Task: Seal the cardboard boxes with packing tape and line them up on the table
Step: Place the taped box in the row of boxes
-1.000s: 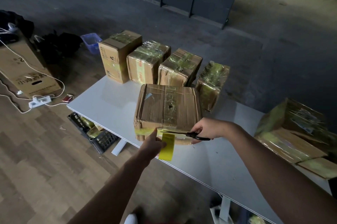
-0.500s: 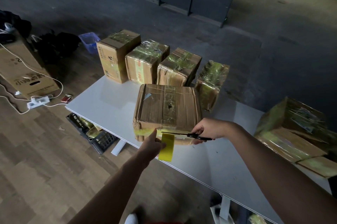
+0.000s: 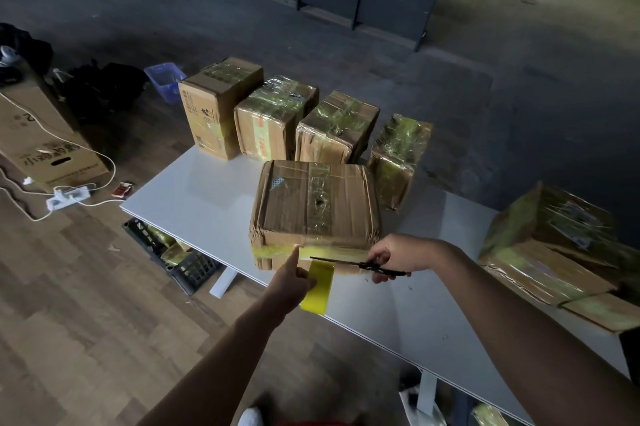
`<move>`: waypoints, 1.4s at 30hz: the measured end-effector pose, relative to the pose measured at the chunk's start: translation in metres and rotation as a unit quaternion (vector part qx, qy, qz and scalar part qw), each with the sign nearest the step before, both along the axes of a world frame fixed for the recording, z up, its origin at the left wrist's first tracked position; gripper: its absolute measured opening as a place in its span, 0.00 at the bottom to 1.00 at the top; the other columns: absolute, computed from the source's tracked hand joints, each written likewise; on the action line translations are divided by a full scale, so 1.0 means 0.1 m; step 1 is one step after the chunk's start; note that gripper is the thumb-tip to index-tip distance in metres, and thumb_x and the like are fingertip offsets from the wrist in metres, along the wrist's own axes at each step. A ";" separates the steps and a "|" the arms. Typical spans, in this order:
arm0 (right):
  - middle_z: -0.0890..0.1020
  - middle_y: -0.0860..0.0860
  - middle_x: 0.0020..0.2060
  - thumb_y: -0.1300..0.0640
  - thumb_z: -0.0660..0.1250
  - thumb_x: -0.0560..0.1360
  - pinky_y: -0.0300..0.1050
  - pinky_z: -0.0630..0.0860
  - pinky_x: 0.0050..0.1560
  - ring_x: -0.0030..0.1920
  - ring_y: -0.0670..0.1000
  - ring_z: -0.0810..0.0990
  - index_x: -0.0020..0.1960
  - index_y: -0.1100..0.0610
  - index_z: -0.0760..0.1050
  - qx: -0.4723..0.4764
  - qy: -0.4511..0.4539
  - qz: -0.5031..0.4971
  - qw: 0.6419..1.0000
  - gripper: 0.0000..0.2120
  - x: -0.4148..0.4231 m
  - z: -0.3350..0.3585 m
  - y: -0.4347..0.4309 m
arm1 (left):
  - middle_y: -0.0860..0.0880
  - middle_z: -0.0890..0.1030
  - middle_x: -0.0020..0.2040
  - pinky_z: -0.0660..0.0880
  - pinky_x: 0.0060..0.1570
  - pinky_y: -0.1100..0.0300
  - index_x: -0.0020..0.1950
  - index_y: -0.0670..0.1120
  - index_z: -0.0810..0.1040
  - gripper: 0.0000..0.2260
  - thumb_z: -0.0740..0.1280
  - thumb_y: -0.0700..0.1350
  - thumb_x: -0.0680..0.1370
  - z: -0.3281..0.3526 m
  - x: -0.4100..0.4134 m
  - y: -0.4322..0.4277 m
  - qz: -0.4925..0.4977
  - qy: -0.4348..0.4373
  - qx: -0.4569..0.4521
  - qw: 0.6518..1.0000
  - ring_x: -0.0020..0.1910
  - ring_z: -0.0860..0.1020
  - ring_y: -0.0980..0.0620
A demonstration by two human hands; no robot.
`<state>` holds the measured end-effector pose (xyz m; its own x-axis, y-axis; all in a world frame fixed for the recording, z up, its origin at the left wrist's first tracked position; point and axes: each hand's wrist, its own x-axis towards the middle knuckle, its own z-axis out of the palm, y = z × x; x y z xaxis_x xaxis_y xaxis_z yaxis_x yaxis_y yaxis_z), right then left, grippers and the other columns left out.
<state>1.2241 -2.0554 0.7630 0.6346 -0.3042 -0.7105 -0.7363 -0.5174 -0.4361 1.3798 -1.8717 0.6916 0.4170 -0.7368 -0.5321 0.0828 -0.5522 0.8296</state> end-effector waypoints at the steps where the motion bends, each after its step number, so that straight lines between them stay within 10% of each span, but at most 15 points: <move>1: 0.85 0.45 0.42 0.55 0.66 0.76 0.37 0.67 0.29 0.35 0.44 0.76 0.54 0.48 0.79 0.005 -0.004 -0.011 1.000 0.08 -0.05 -0.02 0.00 | 0.45 0.74 0.40 0.69 0.36 0.63 0.79 0.44 0.52 0.35 0.66 0.33 0.76 -0.01 -0.01 -0.01 -0.006 -0.001 0.006 1.000 0.39 0.72 0.52; 7: 0.81 0.42 0.42 0.43 0.75 0.69 0.39 0.74 0.43 0.44 0.46 0.79 0.50 0.42 0.77 -0.014 -0.015 -0.066 0.998 0.13 -0.48 -0.17 0.04 | 0.45 0.78 0.48 0.74 0.39 0.60 0.59 0.38 0.75 0.11 0.66 0.35 0.77 -0.03 -0.27 -0.21 -0.042 -0.054 0.046 0.997 0.44 0.74 0.52; 18: 0.84 0.48 0.39 0.45 0.77 0.65 0.39 0.74 0.39 0.39 0.46 0.82 0.48 0.51 0.81 -0.018 -0.063 -0.296 0.953 0.15 -1.54 -0.56 0.16 | 0.45 0.77 0.47 0.72 0.42 0.59 0.54 0.42 0.74 0.15 0.73 0.44 0.71 -0.18 -1.12 -0.84 -0.170 -0.071 0.056 0.981 0.46 0.75 0.49; 24: 0.79 0.53 0.38 0.42 0.70 0.73 0.41 0.68 0.35 0.36 0.50 0.76 0.48 0.61 0.78 -0.062 -0.053 -0.388 0.918 0.20 -1.88 -0.80 0.02 | 0.47 0.69 0.29 0.61 0.31 0.59 0.34 0.41 0.75 0.10 0.74 0.43 0.67 -0.30 -1.40 -1.03 -0.130 0.004 0.076 0.989 0.29 0.67 0.52; 28: 0.81 0.55 0.47 0.43 0.67 0.74 0.42 0.71 0.43 0.49 0.55 0.80 0.54 0.58 0.74 -0.145 0.026 -0.369 0.918 0.19 -2.01 -1.06 0.00 | 0.45 0.76 0.35 0.67 0.38 0.58 0.38 0.41 0.77 0.11 0.69 0.47 0.76 -0.44 -1.60 -1.17 -0.121 -0.032 0.098 0.987 0.35 0.74 0.49; 33: 0.76 0.56 0.55 0.40 0.55 0.74 0.44 0.71 0.51 0.55 0.57 0.76 0.63 0.58 0.69 -0.167 0.070 -0.315 0.932 0.27 -2.07 -1.40 0.08 | 0.43 0.68 0.73 0.62 0.68 0.57 0.75 0.42 0.64 0.28 0.64 0.53 0.79 -0.52 -1.78 -1.26 -0.147 -0.137 0.130 0.971 0.72 0.66 0.45; 42: 0.77 0.60 0.58 0.57 0.58 0.79 0.45 0.69 0.56 0.61 0.58 0.74 0.63 0.62 0.70 -0.207 0.011 -0.304 0.930 0.16 -1.99 -1.28 -0.07 | 0.43 0.80 0.52 0.69 0.58 0.56 0.50 0.43 0.77 0.13 0.69 0.53 0.77 -0.52 -1.81 -1.33 -0.164 -0.205 0.126 0.957 0.58 0.75 0.44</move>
<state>1.0247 -2.0625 0.6349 0.2426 -0.8526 -0.4629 -0.9538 -0.1224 -0.2745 1.1986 -2.0046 0.6398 0.3972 -0.7340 -0.5508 -0.4331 -0.6791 0.5926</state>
